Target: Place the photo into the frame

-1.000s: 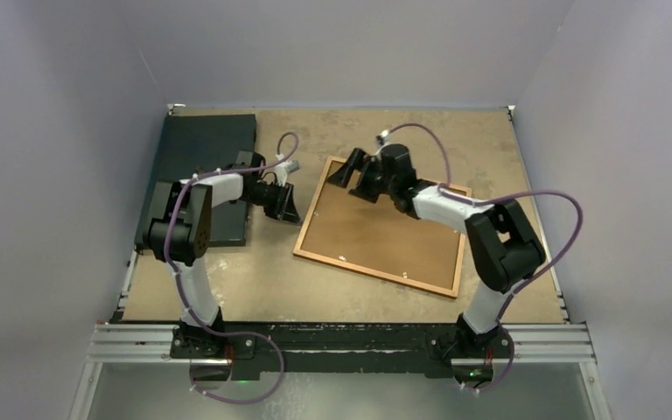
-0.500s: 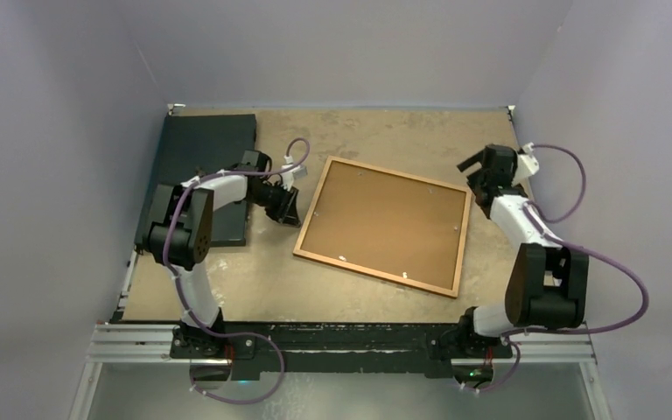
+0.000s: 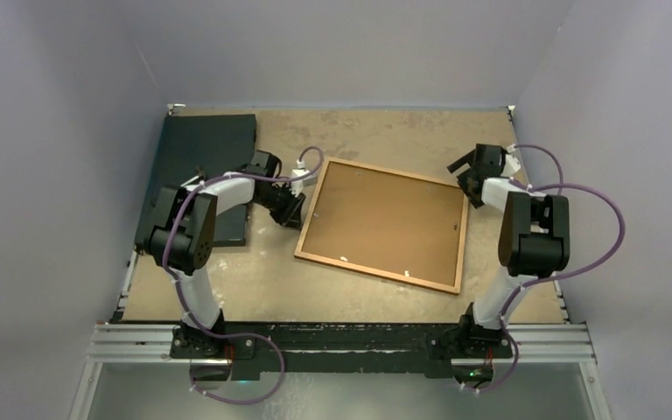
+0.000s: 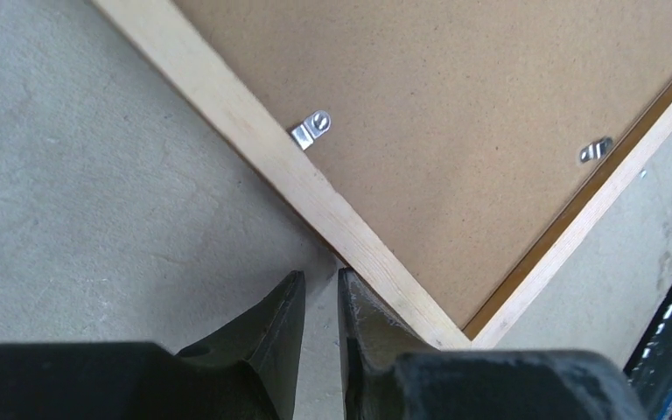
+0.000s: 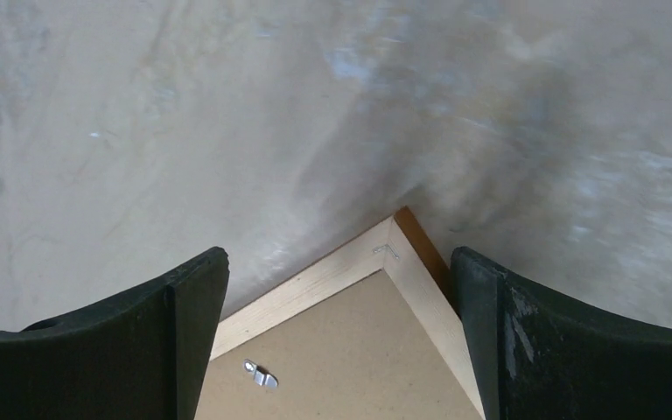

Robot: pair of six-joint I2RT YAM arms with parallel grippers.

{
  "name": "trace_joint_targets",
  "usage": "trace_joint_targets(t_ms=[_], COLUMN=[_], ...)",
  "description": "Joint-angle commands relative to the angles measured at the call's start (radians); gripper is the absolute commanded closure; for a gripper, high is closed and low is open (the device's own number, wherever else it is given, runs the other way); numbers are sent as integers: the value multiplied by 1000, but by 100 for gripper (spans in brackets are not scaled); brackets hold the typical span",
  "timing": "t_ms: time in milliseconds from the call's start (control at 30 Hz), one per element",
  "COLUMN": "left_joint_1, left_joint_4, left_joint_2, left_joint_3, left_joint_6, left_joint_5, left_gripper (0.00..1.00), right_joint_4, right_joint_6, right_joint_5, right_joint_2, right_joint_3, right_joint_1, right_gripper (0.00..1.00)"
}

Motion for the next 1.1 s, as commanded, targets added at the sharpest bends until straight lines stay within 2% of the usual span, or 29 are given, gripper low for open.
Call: trace_joint_targets(t_ms=[0, 267, 433, 533, 700, 733, 800, 933, 1067], left_joint_1=[-55, -224, -314, -320, -210, -170, -92, 3, 25], left_joint_4=[-44, -127, -160, -218, -439, -462, -473, -300, -96], left_joint_2=[-11, 67, 126, 150, 61, 29, -25, -103, -102], left_joint_3=[-21, 44, 80, 122, 232, 257, 299, 294, 219], left_joint_6=[89, 153, 147, 146, 222, 224, 202, 14, -115], left_joint_5=[-52, -12, 37, 65, 156, 165, 175, 110, 11], left_gripper=[81, 81, 76, 72, 56, 51, 47, 43, 46], right_joint_4=[43, -32, -55, -86, -99, -94, -73, -125, -14], right_joint_6=[10, -45, -99, -150, -209, -215, -230, -260, -210], right_joint_5=[-126, -226, -349, -430, -528, -543, -571, -463, -405], right_joint_2=[74, 336, 520, 603, 637, 630, 624, 578, 424], right_joint_3=[92, 492, 720, 853, 968, 969, 993, 1019, 822], right_joint_1=[68, 272, 340, 370, 387, 387, 391, 399, 399], right_gripper=[1, 1, 1, 1, 1, 1, 1, 1, 1])
